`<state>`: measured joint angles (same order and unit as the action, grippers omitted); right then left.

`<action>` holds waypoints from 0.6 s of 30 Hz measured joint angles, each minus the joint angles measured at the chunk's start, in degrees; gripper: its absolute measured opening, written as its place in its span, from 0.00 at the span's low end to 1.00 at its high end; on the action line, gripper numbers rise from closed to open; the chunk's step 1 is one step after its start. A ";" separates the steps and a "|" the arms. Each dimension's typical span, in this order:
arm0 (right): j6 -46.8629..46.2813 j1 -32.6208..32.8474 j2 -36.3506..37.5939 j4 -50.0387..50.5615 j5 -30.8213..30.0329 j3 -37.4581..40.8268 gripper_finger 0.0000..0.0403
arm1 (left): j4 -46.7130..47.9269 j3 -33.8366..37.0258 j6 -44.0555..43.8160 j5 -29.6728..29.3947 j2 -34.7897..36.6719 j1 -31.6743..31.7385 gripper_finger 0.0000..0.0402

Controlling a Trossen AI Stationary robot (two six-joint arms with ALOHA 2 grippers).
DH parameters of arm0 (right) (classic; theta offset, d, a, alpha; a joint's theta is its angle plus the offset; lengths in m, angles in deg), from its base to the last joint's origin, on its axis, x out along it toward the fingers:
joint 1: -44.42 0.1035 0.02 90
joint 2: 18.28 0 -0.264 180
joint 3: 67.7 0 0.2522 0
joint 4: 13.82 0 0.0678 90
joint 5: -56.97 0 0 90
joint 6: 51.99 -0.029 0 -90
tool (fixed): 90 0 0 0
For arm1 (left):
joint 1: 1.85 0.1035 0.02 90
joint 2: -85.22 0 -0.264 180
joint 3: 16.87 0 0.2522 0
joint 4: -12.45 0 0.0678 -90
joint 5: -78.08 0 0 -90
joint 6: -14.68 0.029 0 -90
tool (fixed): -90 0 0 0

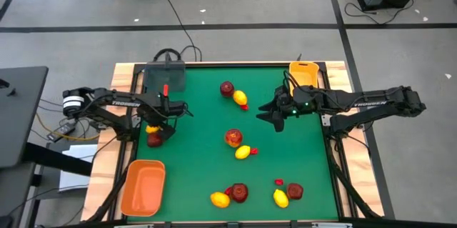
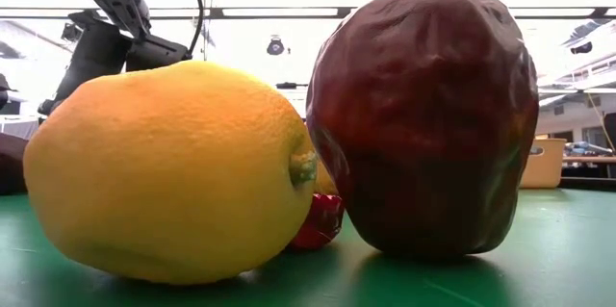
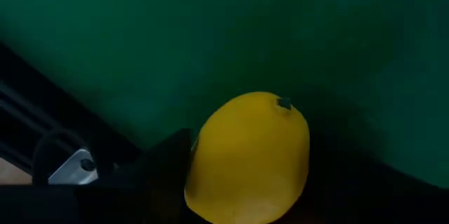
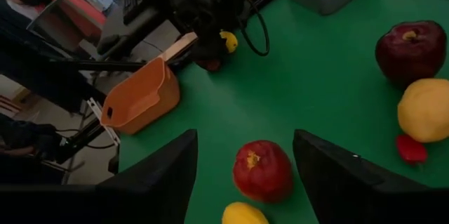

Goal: Sort produce into baskets
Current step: Put the center-left lemon into the gray transparent bin

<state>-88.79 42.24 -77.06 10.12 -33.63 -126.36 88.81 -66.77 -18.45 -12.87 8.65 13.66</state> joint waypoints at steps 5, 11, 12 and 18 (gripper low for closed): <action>-0.74 -0.02 0.00 0.06 0.00 0.00 0.56 | -0.02 -0.05 -0.05 0.02 0.02 0.00 0.55; -2.58 -0.02 0.00 -0.37 0.17 0.00 0.52 | 0.68 -2.47 -0.07 0.20 0.02 0.00 0.54; -3.00 -0.02 0.02 -0.59 0.17 0.00 0.51 | 0.79 -3.16 -0.06 0.20 0.02 0.00 0.54; -4.32 -0.02 0.02 -1.13 -0.58 0.00 0.49 | 1.50 -9.05 2.11 -0.29 0.02 0.00 0.54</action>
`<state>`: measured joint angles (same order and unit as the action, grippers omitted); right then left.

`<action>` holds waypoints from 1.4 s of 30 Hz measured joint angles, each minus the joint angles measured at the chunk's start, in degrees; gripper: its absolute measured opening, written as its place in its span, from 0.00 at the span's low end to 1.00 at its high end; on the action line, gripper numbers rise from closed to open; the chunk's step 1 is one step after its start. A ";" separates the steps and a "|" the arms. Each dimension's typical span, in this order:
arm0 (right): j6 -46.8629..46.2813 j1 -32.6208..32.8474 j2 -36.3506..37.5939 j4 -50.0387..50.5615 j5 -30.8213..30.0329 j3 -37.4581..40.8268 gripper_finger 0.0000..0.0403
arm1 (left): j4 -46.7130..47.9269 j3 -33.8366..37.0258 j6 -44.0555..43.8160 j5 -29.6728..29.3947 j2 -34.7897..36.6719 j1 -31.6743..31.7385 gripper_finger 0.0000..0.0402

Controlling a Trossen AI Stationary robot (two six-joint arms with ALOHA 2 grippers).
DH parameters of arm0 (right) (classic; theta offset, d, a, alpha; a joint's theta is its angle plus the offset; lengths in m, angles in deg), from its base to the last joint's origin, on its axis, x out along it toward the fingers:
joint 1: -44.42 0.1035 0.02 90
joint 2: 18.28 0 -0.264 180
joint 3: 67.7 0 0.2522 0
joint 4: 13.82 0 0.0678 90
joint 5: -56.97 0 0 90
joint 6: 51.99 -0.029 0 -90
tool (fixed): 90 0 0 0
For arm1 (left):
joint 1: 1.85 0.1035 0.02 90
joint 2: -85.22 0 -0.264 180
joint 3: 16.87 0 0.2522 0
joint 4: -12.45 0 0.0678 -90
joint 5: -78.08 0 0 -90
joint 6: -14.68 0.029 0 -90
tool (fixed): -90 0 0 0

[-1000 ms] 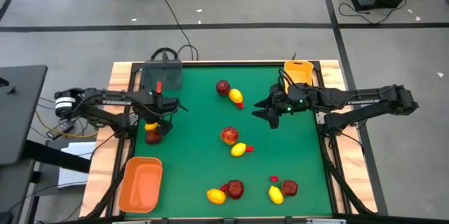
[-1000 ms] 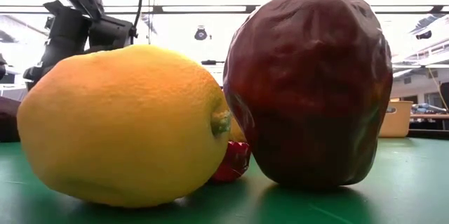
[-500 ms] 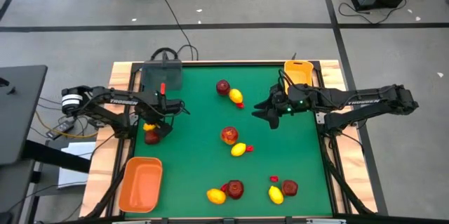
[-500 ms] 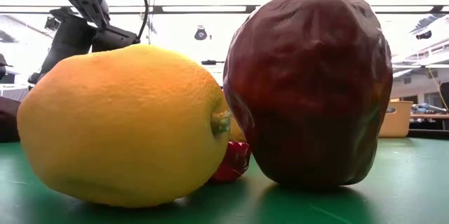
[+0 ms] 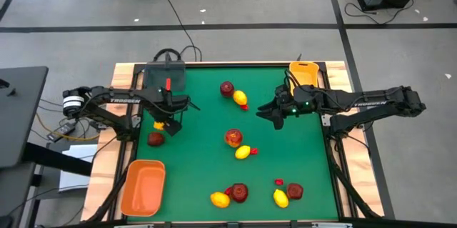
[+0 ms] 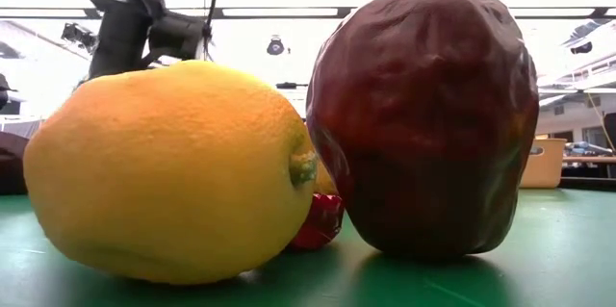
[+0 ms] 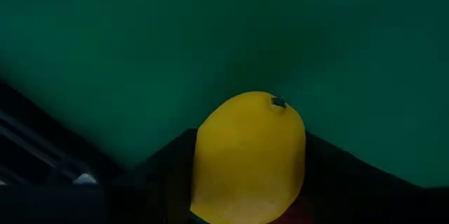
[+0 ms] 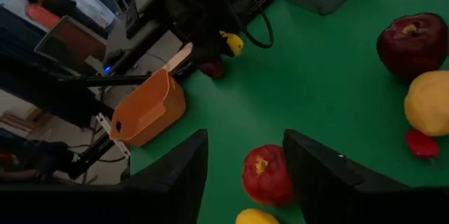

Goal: Sort produce into baskets
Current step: Put the center-left lemon into the gray transparent bin

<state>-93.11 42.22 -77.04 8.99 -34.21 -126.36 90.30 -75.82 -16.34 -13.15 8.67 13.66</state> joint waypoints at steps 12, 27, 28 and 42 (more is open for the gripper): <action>-3.67 -0.01 0.00 -0.23 -2.26 0.00 0.48 | 3.77 -18.18 7.03 -7.09 0.04 0.43 0.53; -6.89 2.22 0.00 -3.46 -6.80 0.00 0.48 | 1.48 -21.83 17.59 -7.48 0.04 15.88 0.53; -6.96 2.34 0.00 -3.45 -6.82 0.00 0.48 | 0.39 -21.83 18.07 -7.29 0.04 16.88 0.53; -6.98 2.89 0.00 -3.41 -8.19 0.00 0.48 | -7.58 -21.88 23.14 -5.09 -2.76 29.68 0.53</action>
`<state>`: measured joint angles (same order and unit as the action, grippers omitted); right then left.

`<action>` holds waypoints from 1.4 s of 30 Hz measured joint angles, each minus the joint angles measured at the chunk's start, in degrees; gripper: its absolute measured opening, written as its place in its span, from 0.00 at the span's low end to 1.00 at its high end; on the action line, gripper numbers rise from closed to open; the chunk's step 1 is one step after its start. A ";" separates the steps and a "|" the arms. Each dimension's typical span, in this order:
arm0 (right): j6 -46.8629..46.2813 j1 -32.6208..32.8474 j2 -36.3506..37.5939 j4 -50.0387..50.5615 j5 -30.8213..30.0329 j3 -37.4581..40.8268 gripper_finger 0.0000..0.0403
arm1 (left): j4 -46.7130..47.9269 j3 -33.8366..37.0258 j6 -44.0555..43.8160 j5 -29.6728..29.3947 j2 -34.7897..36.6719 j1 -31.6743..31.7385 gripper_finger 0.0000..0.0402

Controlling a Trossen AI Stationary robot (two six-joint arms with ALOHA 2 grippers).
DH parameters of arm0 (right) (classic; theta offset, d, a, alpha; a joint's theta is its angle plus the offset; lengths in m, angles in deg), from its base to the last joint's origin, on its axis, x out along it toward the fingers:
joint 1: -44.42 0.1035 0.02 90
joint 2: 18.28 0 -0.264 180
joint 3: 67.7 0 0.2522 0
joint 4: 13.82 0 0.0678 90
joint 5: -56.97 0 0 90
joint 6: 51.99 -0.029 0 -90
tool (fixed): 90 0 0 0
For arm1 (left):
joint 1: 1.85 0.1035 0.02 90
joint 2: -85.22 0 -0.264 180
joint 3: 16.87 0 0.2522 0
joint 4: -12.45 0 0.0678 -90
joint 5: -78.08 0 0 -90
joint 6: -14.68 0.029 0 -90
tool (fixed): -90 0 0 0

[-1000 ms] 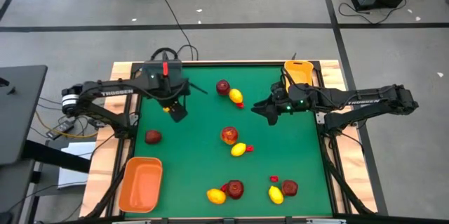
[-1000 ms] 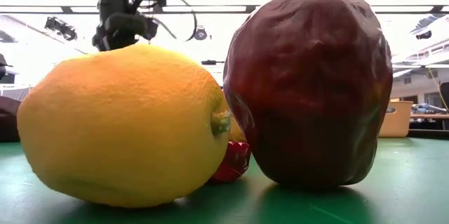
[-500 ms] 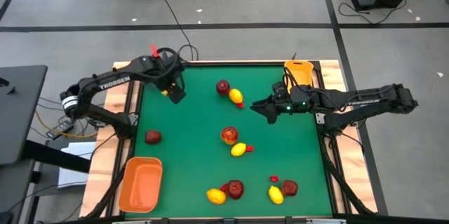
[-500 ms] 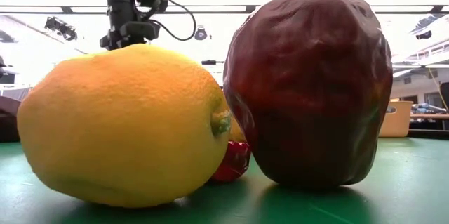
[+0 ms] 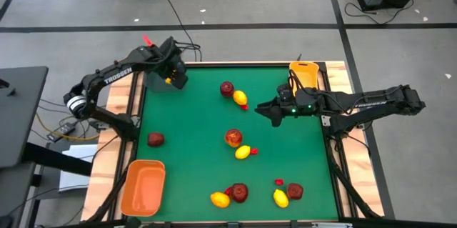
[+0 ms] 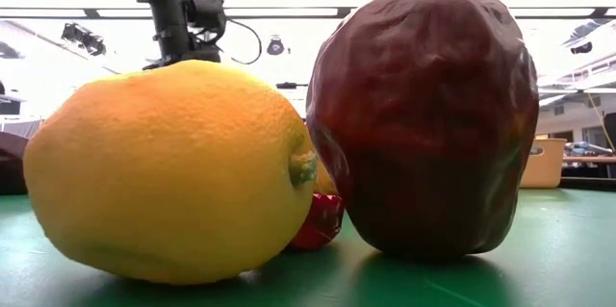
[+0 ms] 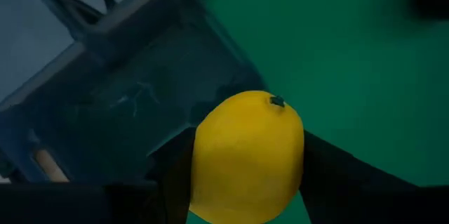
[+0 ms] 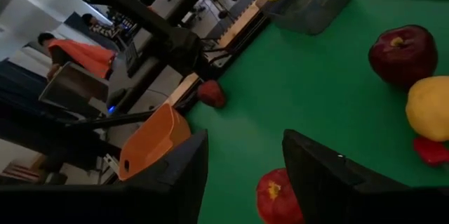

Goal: Sort produce into baskets
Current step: Put the center-left lemon into the gray transparent bin, then put the top lemon into the gray transparent bin

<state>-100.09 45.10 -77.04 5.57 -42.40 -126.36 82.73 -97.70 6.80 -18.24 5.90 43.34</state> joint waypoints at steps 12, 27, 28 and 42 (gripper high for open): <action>-0.70 -3.60 0.00 0.92 -1.68 0.00 0.48 | -1.13 0.04 7.99 1.31 -4.50 9.99 0.53; -4.75 -9.46 0.00 2.29 4.53 0.02 0.48 | -10.70 0.07 8.74 2.86 -13.93 11.17 0.82; -4.76 -9.53 0.00 2.31 4.90 0.02 0.48 | -10.67 0.07 8.85 3.39 -13.86 11.16 0.84; -2.62 -9.53 0.02 8.60 6.19 0.02 0.48 | -15.74 0.02 12.02 14.82 -5.34 -3.14 0.82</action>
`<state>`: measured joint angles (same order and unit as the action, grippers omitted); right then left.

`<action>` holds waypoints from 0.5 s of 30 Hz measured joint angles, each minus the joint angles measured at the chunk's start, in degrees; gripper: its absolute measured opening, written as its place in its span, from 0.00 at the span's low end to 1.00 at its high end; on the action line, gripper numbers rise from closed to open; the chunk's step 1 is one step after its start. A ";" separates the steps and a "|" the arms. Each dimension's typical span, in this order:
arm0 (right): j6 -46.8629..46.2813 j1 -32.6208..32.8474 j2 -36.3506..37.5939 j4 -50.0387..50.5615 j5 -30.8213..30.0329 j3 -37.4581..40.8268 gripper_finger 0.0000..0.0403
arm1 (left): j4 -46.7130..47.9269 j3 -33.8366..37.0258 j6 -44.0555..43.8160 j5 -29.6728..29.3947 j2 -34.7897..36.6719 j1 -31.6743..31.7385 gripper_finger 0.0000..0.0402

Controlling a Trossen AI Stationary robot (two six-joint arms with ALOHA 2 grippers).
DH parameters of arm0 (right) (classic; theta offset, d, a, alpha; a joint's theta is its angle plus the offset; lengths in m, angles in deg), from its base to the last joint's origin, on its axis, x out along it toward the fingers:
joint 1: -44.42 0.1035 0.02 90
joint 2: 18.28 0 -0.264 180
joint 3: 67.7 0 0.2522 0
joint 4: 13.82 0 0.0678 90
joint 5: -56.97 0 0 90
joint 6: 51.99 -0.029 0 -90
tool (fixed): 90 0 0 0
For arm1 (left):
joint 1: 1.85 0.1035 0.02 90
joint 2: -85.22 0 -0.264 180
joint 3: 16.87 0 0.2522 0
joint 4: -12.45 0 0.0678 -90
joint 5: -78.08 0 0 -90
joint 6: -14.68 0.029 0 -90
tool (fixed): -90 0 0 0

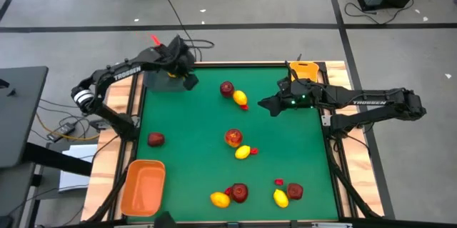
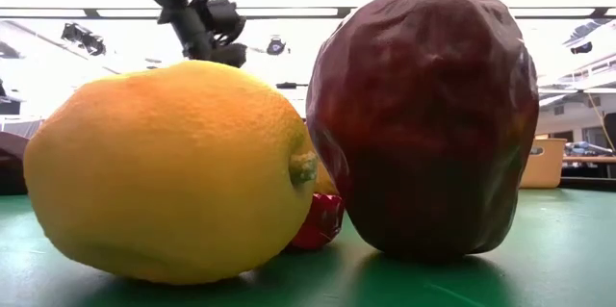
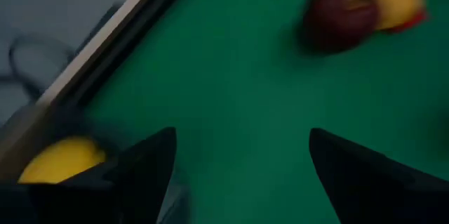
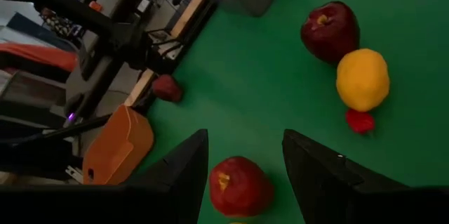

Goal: Sort produce into baskets
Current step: Put the top lemon into the gray transparent bin

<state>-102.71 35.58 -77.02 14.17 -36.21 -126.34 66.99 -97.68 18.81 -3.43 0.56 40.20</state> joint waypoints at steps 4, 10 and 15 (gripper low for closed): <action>0.08 0.00 0.24 0.00 0.48 0.00 0.48 | -3.94 -2.89 -1.12 0.05 -1.09 -7.71 0.82; -0.11 0.94 2.30 0.12 2.25 0.00 0.48 | -7.00 -12.19 1.50 -1.71 -7.42 -15.10 0.82; -1.78 2.32 4.98 0.13 3.24 0.00 0.48 | -5.59 -21.31 6.40 -2.35 -16.59 -17.06 0.82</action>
<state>-104.49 37.89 -72.04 14.31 -32.97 -126.34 61.40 -118.99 25.22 -5.77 -16.03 23.14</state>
